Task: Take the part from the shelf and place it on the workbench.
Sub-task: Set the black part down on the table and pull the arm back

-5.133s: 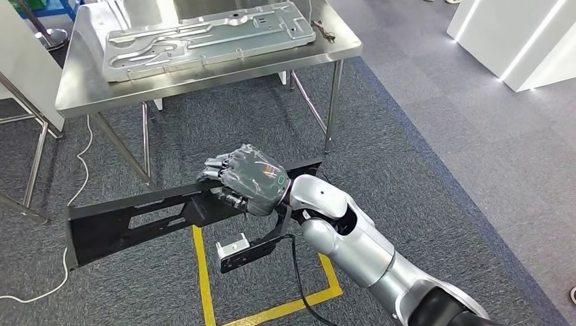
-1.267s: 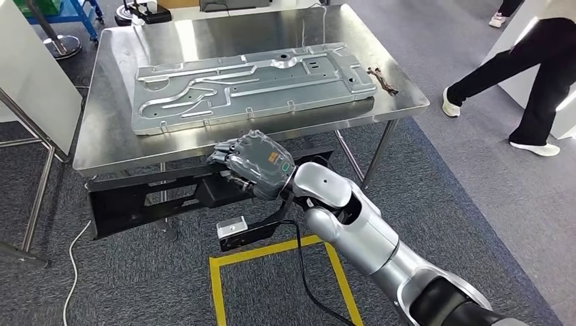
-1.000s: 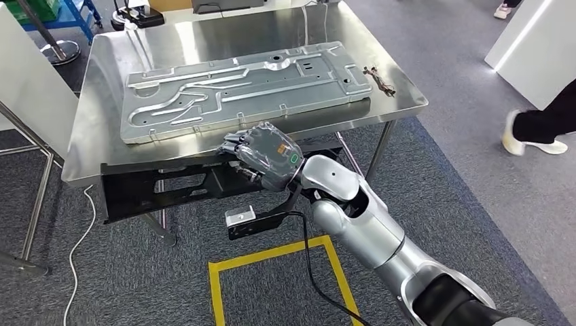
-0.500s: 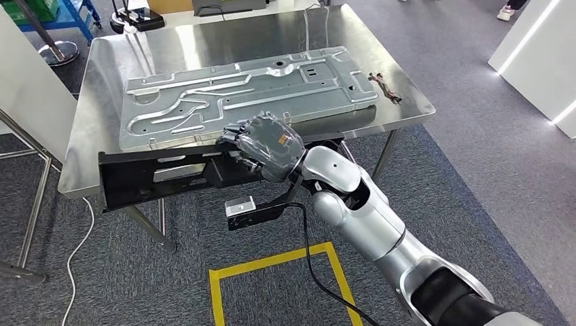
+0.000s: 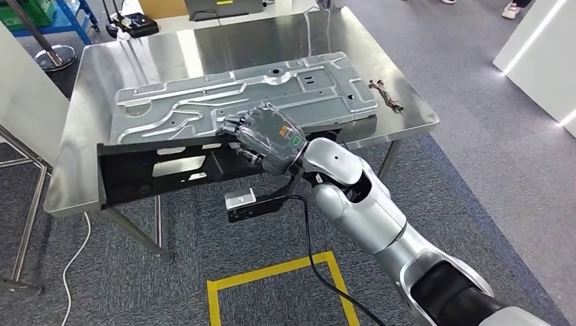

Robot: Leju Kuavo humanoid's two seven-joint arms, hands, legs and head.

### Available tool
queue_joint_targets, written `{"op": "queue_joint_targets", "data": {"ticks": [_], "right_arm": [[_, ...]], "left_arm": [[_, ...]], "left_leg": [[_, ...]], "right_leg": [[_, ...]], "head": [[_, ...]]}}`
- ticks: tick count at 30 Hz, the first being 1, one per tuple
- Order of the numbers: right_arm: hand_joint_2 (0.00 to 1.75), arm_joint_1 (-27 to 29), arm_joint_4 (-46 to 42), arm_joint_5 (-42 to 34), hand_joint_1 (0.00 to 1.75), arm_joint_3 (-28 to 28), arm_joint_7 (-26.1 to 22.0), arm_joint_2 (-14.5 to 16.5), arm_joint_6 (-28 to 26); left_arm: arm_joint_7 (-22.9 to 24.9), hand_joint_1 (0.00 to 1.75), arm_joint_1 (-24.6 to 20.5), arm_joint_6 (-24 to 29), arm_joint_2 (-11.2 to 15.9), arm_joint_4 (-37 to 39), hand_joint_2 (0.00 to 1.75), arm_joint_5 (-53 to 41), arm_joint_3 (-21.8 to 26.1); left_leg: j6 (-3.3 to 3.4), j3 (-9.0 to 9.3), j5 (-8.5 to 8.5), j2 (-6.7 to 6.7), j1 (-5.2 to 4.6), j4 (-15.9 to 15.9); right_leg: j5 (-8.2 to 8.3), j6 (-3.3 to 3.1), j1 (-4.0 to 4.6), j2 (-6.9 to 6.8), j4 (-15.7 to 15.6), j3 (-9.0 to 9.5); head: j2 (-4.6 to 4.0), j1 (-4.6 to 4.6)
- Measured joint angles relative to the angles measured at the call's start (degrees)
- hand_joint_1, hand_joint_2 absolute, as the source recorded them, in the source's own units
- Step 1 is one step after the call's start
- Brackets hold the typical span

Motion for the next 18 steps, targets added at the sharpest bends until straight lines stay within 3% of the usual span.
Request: {"op": "queue_joint_targets", "data": {"ticks": [2,5,6,7,9,10,11,13,16,18], "right_arm": [[1.75,-0.49,-0.08,0.01,1.75,-0.04,0.05,-0.01,-0.01],[1.75,-1.05,-0.08,0.00,1.75,-0.04,0.22,-0.01,0.07],[1.75,-1.09,-0.08,-0.01,1.75,-0.04,0.33,-0.01,0.13],[1.75,-1.13,-0.07,-0.01,1.75,-0.04,0.44,-0.01,0.19],[1.75,-1.34,-0.08,-0.02,1.75,-0.05,0.59,-0.01,0.26],[1.75,-1.54,-0.06,-0.03,1.75,-0.08,0.65,-0.01,0.29],[1.75,-1.73,-0.04,-0.04,1.75,-0.10,0.69,-0.01,0.33],[1.75,-1.99,-0.01,-0.05,1.75,-0.20,0.76,-0.01,0.41],[1.75,-2.23,-0.01,-0.07,1.75,-0.32,0.88,-0.01,0.49],[1.75,-2.59,-0.01,-0.11,1.75,-0.40,0.94,-0.01,0.54]], "left_arm": [[-0.11,0.00,-0.07,-0.09,0.00,0.05,0.00,-0.20,0.03],[-0.26,0.00,-0.10,-0.19,0.00,0.21,0.00,-0.45,0.14],[-0.28,0.00,-0.06,-0.22,0.00,0.25,0.00,-0.53,0.23],[-0.30,0.00,0.00,-0.26,0.00,0.27,0.00,-0.61,0.36],[-0.33,0.00,0.09,-0.29,0.01,0.29,0.00,-0.72,0.64],[-0.36,0.00,0.09,-0.29,0.10,0.30,0.00,-0.76,0.78],[-0.38,0.00,0.04,-0.30,0.19,0.31,0.00,-0.78,0.88],[-0.41,0.00,-0.08,-0.37,0.34,0.34,0.00,-0.81,1.00],[-0.41,0.00,0.02,-0.46,0.33,0.39,0.00,-0.86,1.06],[-0.42,0.00,0.06,-0.48,0.34,0.42,0.00,-0.89,1.13]], "left_leg": [[-0.47,-1.77,-1.82,0.06,0.14,4.08],[-0.70,-9.10,-4.72,0.08,0.15,15.39],[-0.54,-10.83,-4.09,0.08,0.11,16.96],[-0.19,-11.48,-2.22,0.07,0.00,16.27],[1.14,-10.00,3.58,0.04,-0.48,9.57],[1.94,-8.78,5.58,0.08,-0.79,6.20],[2.66,-7.63,6.47,0.12,-1.11,3.51],[3.44,-6.44,5.90,0.25,-1.52,1.27],[3.59,-4.24,5.62,0.20,-1.17,-1.24],[3.58,-2.87,5.48,0.16,-0.88,-2.11]], "right_leg": [[-0.46,-0.78,-0.10,0.04,-0.33,0.85],[-1.53,-1.34,0.32,0.05,-0.38,2.01],[-1.97,-1.42,0.53,0.10,-0.38,2.54],[-2.45,-1.47,0.76,0.16,-0.38,3.20],[-3.53,-1.52,1.19,0.25,-0.46,4.73],[-4.04,-1.42,1.39,0.25,-0.55,5.36],[-4.41,-1.22,1.40,0.26,-0.68,5.77],[-4.33,-0.60,1.30,0.19,-0.82,6.25],[-3.97,0.22,1.15,0.00,0.53,6.38],[-6.03,0.71,0.98,0.00,5.14,3.84]], "head": [[0.00,-0.01],[0.00,-0.01],[0.00,0.00],[0.00,-0.01],[0.00,0.01],[0.00,0.01],[0.00,0.01],[0.00,0.00],[0.00,0.01],[0.00,0.01]]}}
